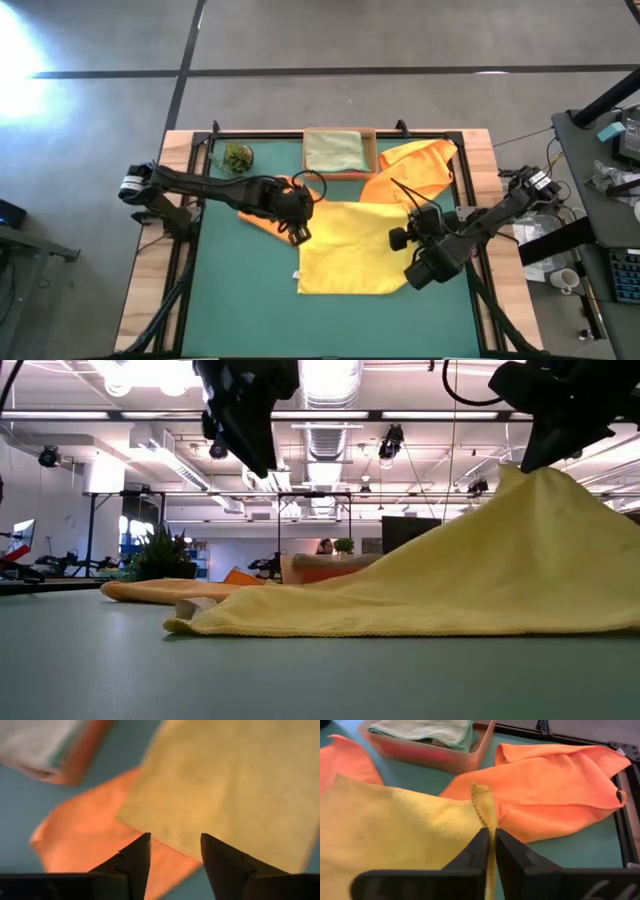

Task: Fold microfiber towels
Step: Fold the yellow microfiber towel

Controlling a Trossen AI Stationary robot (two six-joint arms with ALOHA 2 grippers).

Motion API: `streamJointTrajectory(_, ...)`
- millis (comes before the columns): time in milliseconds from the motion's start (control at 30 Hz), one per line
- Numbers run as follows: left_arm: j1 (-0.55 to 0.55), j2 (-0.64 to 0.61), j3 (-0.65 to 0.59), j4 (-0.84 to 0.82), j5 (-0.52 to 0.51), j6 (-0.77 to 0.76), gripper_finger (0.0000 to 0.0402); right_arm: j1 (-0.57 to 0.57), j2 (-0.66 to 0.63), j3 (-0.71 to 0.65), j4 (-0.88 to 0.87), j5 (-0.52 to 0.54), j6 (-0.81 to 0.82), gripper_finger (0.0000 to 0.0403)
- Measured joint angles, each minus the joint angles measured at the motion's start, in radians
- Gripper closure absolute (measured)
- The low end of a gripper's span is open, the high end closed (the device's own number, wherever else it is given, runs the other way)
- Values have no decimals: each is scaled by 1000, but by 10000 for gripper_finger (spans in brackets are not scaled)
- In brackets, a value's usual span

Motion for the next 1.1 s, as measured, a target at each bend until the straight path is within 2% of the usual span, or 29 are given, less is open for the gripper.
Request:
streamJointTrajectory(67, -26, 0, 0, 3, 37, 20, 242, -7, -11, 6, -1, 0, -17, 360)
streamJointTrajectory(267, -153, 0, -2, 18, 43, 185, 242, -10, -93, 11, -5, 0, -92, 290)
streamJointTrajectory(500, -277, 0, -78, 199, 36, 322, 242, -2, -240, 12, 32, -1, -219, 235)
streamJointTrajectory(733, -342, 0, -214, 359, 36, 320, 242, 2, -314, 12, 138, -35, -466, 233)
streamJointTrajectory(933, -397, 21, -298, 511, 53, 327, 242, 0, -321, 10, 126, -34, -487, 243)
streamJointTrajectory(1100, -414, 102, -301, 603, 59, 327, 242, -1, -321, 9, 126, -34, -498, 248)
